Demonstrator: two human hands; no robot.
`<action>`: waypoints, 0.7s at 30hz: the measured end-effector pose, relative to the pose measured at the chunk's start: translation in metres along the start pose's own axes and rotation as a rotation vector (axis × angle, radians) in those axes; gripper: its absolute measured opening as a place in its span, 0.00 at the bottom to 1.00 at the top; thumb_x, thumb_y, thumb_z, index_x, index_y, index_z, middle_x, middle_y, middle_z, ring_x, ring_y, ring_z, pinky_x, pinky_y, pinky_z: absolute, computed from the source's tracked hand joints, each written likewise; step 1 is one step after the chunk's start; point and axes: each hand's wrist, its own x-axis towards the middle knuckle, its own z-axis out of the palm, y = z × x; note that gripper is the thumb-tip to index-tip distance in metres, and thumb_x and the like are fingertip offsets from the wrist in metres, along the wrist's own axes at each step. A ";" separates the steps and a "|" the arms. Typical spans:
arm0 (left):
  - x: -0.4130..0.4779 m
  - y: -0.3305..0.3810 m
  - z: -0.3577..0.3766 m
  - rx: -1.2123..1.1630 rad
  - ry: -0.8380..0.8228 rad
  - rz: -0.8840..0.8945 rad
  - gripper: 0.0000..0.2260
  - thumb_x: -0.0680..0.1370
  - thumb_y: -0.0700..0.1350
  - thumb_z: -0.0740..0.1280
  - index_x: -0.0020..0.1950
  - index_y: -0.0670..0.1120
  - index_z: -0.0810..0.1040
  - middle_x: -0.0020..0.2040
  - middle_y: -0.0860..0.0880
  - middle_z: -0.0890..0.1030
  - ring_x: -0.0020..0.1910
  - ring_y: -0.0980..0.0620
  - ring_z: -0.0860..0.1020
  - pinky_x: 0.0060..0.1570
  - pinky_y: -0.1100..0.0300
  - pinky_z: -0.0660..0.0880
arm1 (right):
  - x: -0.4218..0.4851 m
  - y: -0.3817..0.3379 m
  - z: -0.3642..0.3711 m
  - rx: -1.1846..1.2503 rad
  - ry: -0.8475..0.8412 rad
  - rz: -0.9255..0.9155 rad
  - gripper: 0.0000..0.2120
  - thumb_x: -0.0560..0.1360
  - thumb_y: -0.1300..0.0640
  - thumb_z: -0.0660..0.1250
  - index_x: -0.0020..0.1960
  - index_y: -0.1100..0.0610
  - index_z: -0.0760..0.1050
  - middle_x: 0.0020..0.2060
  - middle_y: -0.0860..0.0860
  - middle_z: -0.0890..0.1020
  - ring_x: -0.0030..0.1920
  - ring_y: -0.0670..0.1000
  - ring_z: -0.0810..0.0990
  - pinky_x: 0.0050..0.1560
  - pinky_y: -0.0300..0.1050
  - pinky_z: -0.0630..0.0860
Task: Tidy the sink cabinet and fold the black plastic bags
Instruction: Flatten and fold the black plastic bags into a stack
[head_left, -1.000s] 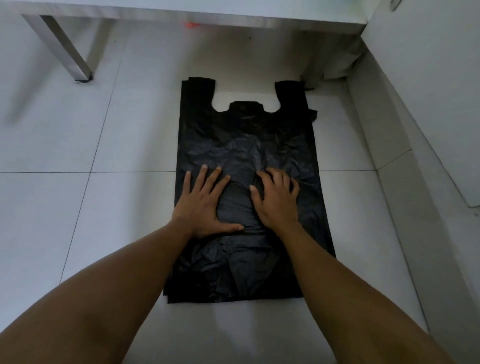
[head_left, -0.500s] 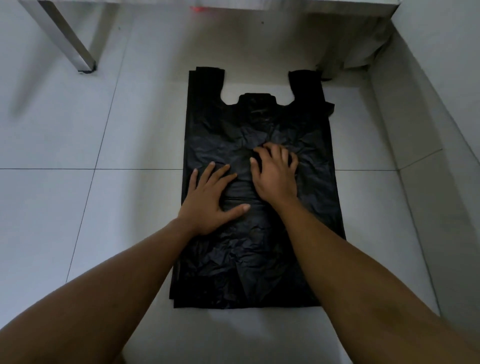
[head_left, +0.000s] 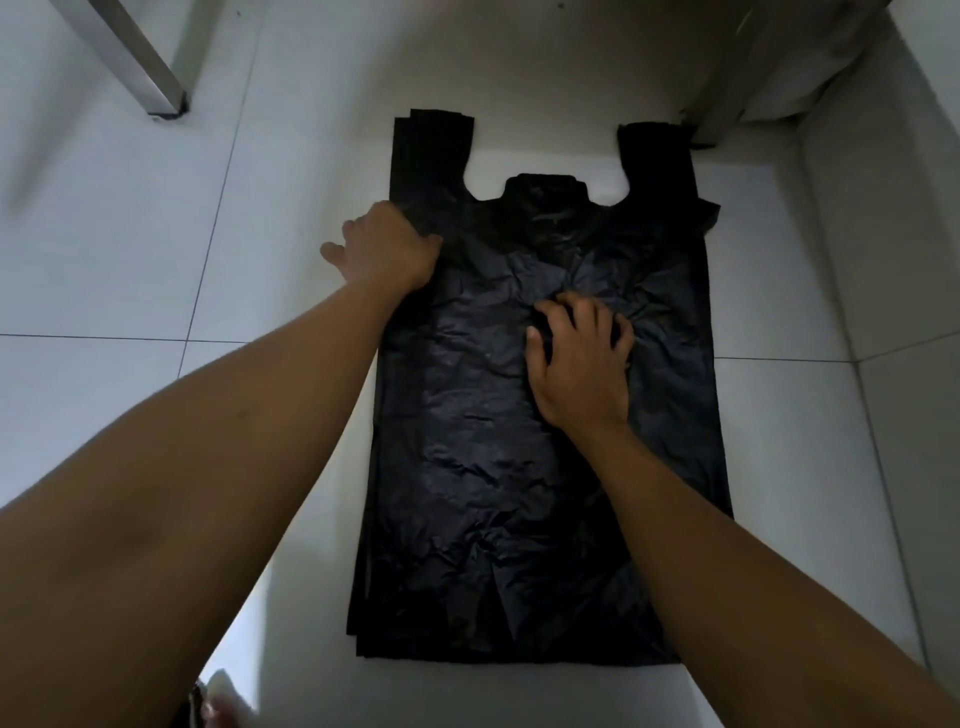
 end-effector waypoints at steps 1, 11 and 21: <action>0.003 0.001 0.000 -0.003 0.000 -0.005 0.22 0.75 0.61 0.67 0.63 0.48 0.77 0.60 0.45 0.79 0.64 0.42 0.73 0.62 0.43 0.62 | 0.000 0.000 0.000 0.003 -0.003 0.001 0.17 0.82 0.45 0.55 0.66 0.50 0.72 0.64 0.50 0.72 0.67 0.54 0.68 0.71 0.60 0.58; 0.015 0.015 -0.007 0.054 0.109 0.176 0.13 0.77 0.54 0.71 0.60 0.53 0.81 0.64 0.44 0.71 0.66 0.40 0.67 0.62 0.44 0.62 | 0.001 0.000 -0.001 0.027 -0.003 0.010 0.16 0.81 0.46 0.57 0.66 0.50 0.72 0.64 0.50 0.72 0.67 0.53 0.68 0.72 0.61 0.57; 0.018 0.024 -0.040 -0.821 -0.168 0.111 0.15 0.70 0.51 0.79 0.42 0.46 0.75 0.46 0.46 0.81 0.47 0.49 0.82 0.47 0.58 0.82 | 0.000 -0.001 -0.002 0.012 -0.013 0.023 0.17 0.81 0.45 0.55 0.66 0.50 0.72 0.64 0.49 0.72 0.68 0.53 0.68 0.72 0.59 0.56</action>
